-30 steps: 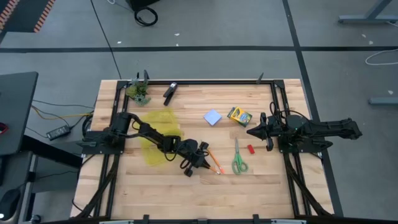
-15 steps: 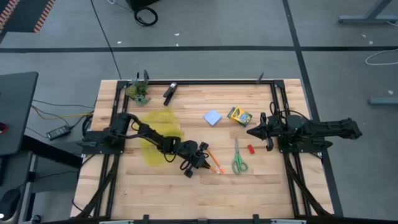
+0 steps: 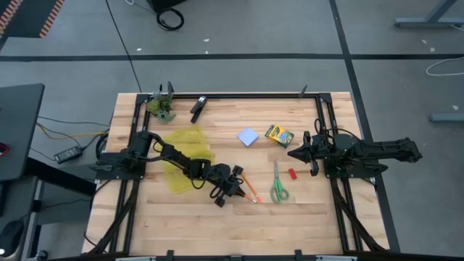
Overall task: Pack school essentials
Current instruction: Put the left orange pencil into the yellow supply box
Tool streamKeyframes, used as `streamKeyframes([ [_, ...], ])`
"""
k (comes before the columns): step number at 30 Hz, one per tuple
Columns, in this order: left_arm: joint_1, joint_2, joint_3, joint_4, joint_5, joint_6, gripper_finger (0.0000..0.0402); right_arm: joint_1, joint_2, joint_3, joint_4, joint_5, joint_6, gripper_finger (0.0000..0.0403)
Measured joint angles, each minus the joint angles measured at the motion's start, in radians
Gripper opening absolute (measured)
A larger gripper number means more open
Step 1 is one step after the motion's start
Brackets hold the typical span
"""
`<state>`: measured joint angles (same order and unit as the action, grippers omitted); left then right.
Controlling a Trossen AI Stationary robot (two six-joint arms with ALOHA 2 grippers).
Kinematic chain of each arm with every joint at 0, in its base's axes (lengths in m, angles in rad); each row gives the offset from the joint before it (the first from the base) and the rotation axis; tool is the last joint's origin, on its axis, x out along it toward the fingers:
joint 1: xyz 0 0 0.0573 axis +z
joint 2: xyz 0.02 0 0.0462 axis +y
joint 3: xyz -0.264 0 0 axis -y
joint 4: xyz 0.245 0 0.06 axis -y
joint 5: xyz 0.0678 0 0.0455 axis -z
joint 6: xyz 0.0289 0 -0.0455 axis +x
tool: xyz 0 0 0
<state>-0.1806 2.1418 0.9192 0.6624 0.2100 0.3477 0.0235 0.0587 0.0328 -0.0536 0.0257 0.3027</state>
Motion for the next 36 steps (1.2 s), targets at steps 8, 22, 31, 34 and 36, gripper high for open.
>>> streamKeyframes([
  [8,0.000,0.000,0.000,-0.001,0.001,0.000,0.0021,0.000,0.000,0.000,0.000,0.000,0.000,0.0007],
  [22,-0.014,-0.041,0.000,-0.071,-0.038,0.035,0.0017,0.000,0.000,0.000,0.000,0.000,0.000,0.0007],
  [31,-0.027,-0.048,0.000,-0.083,-0.074,0.039,0.0017,0.000,0.002,0.000,0.000,0.000,0.000,0.0007],
  [34,-0.035,-0.050,0.000,-0.088,-0.099,0.042,0.0018,0.000,0.002,0.000,0.000,0.000,0.000,0.0007],
  [36,-0.041,-0.055,0.001,-0.097,-0.110,0.043,0.0020,0.000,0.002,0.000,0.000,0.000,0.000,0.0006],
])
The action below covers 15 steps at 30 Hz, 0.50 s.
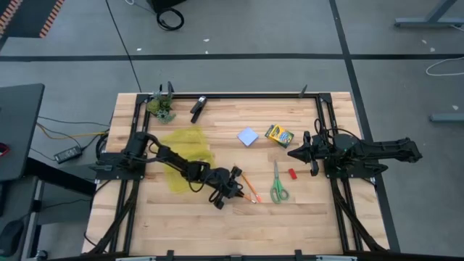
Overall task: Pack school essentials
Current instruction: Put the left orange pencil into the yellow supply box
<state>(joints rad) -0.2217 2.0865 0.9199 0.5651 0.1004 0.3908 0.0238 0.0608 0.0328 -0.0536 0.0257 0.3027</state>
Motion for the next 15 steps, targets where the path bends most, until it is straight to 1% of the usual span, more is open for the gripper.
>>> streamKeyframes([
  [15,-0.014,-0.005,-0.001,-0.008,-0.038,0.011,0.0020,0.000,0.000,0.000,0.000,0.000,0.000,0.0007],
])
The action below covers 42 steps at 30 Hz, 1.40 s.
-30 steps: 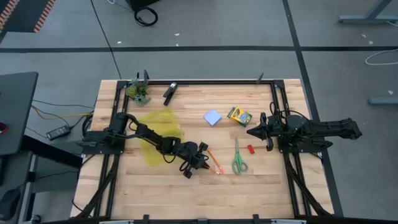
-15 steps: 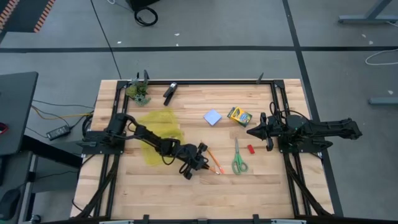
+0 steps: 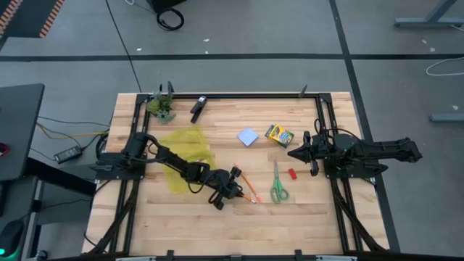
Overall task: Pack school essentials
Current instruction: Put the left orange pencil into the yellow supply box
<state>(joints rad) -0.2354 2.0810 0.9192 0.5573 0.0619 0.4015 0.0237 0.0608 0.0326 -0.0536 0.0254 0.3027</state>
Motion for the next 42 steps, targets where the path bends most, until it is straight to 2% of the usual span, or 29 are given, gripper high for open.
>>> streamKeyframes([
  [8,-0.001,-0.051,-0.002,-0.102,-0.039,0.004,0.0020,0.000,0.000,0.000,0.000,0.000,0.000,0.0007],
  [42,-0.043,-0.054,0.000,-0.118,-0.058,0.070,0.0023,0.000,0.000,0.000,0.000,0.000,0.000,0.0007],
])
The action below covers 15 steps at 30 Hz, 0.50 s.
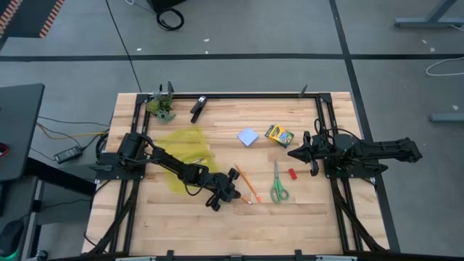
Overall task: Pack school essentials
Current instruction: Put the left orange pencil into the yellow supply box
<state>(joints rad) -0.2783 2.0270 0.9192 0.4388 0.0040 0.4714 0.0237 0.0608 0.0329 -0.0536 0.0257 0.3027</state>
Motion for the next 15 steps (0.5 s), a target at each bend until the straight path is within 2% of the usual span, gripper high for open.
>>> streamKeyframes([
  [15,0.000,0.000,0.000,0.002,-0.002,0.006,0.0020,0.000,0.000,0.000,0.000,0.000,0.000,0.0006],
])
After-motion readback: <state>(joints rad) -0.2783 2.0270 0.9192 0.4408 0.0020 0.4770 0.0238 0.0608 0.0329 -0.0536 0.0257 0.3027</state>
